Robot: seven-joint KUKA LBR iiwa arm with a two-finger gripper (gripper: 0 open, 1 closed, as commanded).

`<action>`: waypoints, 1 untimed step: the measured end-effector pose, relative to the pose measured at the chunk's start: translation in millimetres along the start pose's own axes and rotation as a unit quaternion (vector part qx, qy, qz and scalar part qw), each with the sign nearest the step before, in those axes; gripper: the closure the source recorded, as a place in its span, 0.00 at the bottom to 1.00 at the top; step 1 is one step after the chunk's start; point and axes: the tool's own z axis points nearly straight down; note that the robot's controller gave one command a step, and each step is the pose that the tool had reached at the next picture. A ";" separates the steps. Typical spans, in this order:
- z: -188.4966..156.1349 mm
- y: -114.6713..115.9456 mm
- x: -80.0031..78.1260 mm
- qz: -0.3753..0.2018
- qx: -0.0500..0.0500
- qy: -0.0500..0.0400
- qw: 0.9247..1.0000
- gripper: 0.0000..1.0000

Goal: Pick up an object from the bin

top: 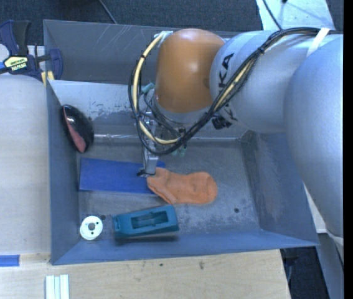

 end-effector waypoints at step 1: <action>-5.1 -0.5 -1.8 0.001 -0.001 -0.004 1.000 0.00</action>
Offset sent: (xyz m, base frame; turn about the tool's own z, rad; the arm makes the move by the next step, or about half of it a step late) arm -0.0561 -0.0580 -0.0424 -0.0514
